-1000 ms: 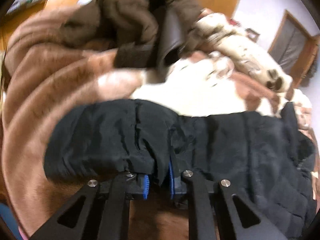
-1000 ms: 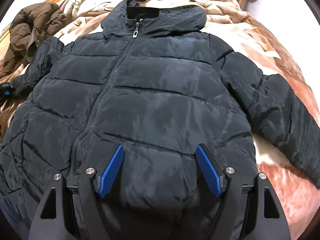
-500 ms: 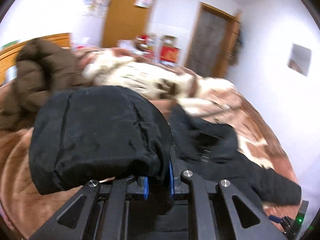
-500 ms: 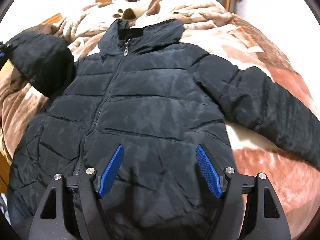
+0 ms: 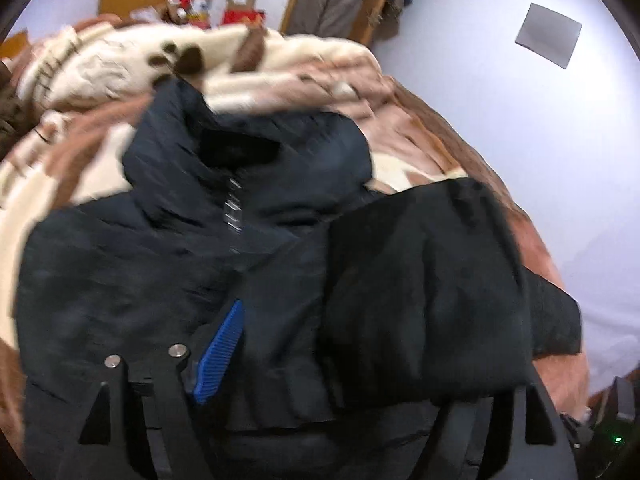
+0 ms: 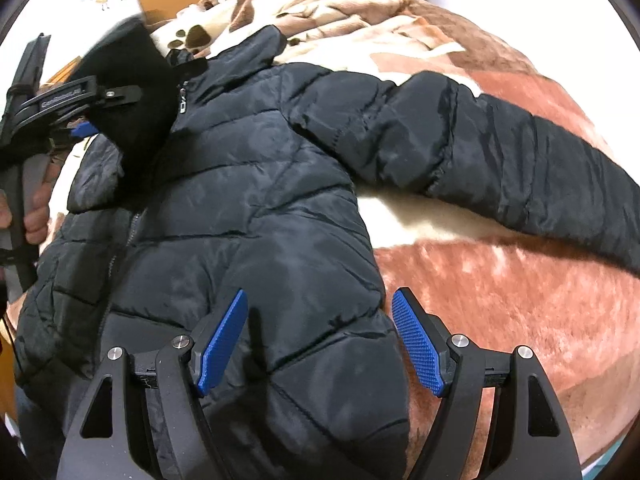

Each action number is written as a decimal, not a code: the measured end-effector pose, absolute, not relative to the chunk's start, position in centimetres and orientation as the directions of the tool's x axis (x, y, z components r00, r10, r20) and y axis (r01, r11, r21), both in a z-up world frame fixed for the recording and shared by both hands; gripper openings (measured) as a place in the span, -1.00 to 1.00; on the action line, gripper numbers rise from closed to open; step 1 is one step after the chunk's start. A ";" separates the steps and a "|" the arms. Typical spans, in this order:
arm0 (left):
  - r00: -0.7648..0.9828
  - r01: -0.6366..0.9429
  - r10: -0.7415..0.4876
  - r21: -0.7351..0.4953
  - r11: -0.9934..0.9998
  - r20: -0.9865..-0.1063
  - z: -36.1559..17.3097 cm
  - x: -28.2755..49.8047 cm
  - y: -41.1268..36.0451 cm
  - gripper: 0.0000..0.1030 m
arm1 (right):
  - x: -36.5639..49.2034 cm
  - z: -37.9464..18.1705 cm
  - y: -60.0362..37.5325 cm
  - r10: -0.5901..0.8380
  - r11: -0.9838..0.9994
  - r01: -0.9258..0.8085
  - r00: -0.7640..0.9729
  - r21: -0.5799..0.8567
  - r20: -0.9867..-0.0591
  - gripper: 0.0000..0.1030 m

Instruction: Fold large clothes

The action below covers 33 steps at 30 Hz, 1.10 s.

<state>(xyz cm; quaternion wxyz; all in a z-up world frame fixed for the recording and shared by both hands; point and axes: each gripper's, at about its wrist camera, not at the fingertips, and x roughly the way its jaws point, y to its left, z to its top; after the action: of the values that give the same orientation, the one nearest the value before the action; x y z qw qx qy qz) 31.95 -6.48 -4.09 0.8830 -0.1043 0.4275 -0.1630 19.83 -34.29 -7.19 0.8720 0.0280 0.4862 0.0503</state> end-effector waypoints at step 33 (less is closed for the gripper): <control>0.585 -0.199 -0.127 -0.293 0.935 -0.801 -12.5 36.0 14.9 0.53 | 37.2 -11.0 -25.6 0.127 0.983 -0.178 0.522 0.038 -0.843 -0.09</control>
<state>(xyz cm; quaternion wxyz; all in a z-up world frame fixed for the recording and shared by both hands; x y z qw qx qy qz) 36.04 14.85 -12.50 0.8720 -0.1790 0.4550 0.0208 37.25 -25.58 -10.99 0.8721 -0.0263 0.4808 0.0875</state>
